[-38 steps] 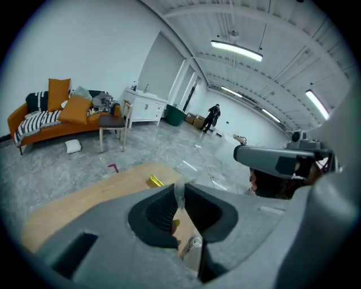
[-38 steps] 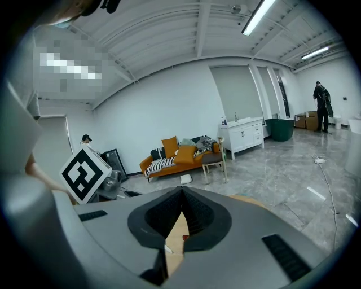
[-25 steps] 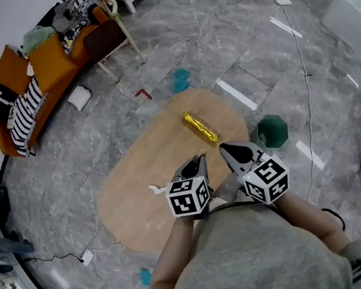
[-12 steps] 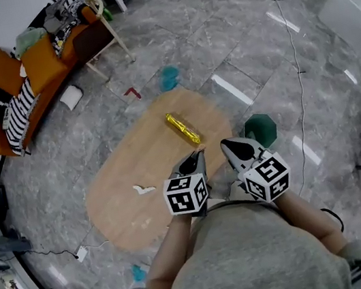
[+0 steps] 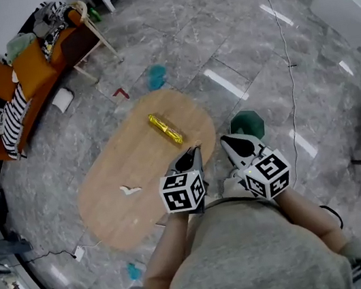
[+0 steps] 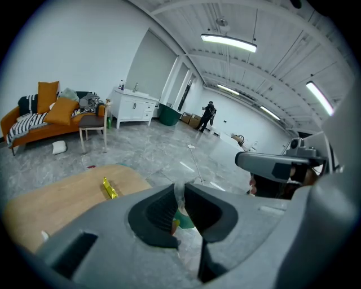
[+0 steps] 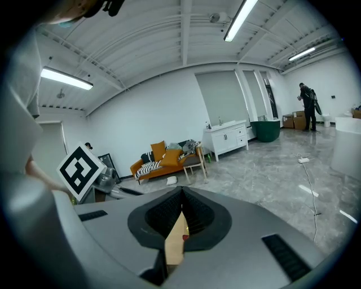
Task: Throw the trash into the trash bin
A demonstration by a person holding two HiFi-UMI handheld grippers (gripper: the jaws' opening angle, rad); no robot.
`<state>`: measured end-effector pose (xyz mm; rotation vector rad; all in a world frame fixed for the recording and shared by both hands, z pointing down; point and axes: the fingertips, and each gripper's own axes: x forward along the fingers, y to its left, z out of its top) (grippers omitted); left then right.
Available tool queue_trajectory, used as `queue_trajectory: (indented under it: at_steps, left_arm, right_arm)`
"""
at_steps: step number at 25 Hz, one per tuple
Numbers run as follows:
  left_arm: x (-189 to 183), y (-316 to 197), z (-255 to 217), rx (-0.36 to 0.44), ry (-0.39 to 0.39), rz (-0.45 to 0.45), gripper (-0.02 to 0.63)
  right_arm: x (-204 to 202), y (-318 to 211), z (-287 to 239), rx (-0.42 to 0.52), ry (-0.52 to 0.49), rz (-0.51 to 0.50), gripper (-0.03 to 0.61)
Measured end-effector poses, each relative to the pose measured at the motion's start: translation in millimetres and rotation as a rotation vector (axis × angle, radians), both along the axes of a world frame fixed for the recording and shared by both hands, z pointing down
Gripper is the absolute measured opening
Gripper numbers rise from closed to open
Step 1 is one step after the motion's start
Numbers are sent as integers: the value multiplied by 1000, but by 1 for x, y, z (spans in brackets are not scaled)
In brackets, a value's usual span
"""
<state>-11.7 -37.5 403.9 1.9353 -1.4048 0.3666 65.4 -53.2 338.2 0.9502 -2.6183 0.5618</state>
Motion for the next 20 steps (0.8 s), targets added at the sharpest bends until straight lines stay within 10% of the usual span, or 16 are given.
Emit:
queue_trajectory:
  at_steps: [20]
  left_arm:
    - [92,-11,3,2,-9,57,48]
  right_arm:
    - [95,-9,7,-1,-12,63,9]
